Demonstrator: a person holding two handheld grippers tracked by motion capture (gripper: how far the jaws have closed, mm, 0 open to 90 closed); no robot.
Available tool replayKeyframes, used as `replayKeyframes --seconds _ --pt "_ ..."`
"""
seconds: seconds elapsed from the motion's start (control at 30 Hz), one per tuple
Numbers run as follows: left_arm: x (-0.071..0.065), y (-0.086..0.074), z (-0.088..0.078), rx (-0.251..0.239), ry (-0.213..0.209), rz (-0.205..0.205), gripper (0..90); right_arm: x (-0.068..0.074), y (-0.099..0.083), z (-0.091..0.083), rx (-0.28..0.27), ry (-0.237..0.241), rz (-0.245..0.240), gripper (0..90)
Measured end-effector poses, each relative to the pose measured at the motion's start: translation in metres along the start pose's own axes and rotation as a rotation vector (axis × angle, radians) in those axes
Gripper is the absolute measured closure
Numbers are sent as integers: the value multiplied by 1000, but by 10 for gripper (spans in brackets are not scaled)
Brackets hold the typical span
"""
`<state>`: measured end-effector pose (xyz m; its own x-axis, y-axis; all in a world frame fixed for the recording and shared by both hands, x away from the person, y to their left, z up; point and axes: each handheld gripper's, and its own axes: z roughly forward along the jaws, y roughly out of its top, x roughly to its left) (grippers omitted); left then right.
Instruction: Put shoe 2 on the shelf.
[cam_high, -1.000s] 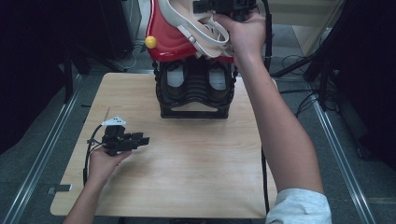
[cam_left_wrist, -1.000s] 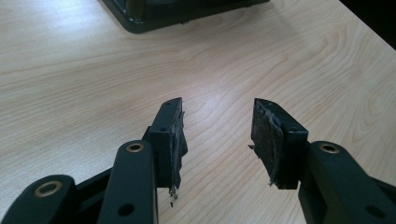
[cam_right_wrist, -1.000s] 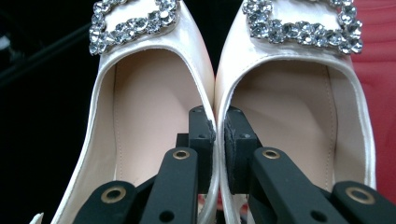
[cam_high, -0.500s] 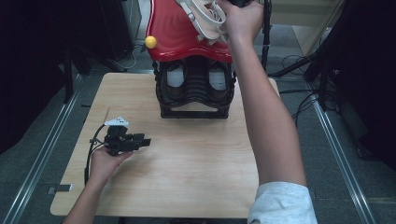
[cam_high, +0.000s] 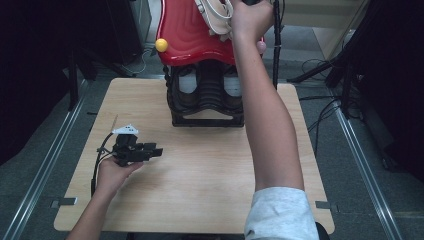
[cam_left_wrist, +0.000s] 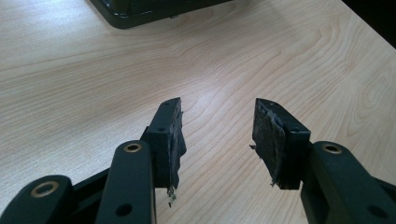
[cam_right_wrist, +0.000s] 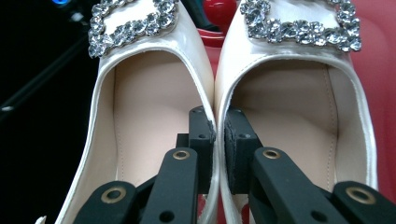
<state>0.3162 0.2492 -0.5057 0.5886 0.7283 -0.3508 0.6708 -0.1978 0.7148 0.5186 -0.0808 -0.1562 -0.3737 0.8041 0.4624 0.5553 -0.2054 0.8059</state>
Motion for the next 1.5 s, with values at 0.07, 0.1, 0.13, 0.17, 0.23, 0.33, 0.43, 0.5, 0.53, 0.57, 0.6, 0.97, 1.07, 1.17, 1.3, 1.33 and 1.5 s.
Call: replayKeyframes --seconds 0.07,0.1,0.13,0.17,0.23,0.33,0.43,0.5,0.53,0.57,0.6,0.97,1.07,1.17,1.3,1.33,1.5 --pt "0 0 0 2 1 6 528 -1 -2 4 2 -18 7 844" --pt "0 0 0 1 0 6 528 -1 -3 6 3 -24 8 844" --pt "0 0 0 0 1 5 527 -1 -4 8 4 -23 13 843" --pt "0 0 0 -4 2 4 528 0 -6 9 -1 -27 15 841" --pt "-1 0 0 1 -2 3 527 3 -8 12 -8 -32 7 838" --pt "-1 0 1 -1 -5 0 525 7 -10 15 -12 -48 -6 834" --pt "-1 0 1 -1 -4 3 525 11 -12 18 -10 -67 -8 833" --pt "-1 0 1 -1 -5 2 525 13 -14 20 -4 -77 -13 830" --pt "-1 0 0 -1 -3 3 525 14 -15 21 -3 -78 -17 827" --pt "-1 0 0 -1 -3 4 525 15 -15 22 1 -83 -20 824" --pt "-1 0 0 0 -7 2 525 16 -16 23 0 -92 -27 822" --pt "-1 0 0 2 -11 1 524 29 -19 26 -27 -134 -86 799" --pt "-1 0 1 2 -5 5 523 29 -17 22 -46 -109 -82 786" --pt "-1 0 1 7 -5 8 523 30 -16 19 -50 -121 -112 777" --pt "-2 0 1 10 -6 6 523 27 -16 16 -33 -100 -134 752" --pt "-2 0 1 12 -7 6 522 28 -16 15 -29 -103 -152 752" --pt "-2 0 2 18 -7 8 520 27 -14 8 -34 -85 -183 706"
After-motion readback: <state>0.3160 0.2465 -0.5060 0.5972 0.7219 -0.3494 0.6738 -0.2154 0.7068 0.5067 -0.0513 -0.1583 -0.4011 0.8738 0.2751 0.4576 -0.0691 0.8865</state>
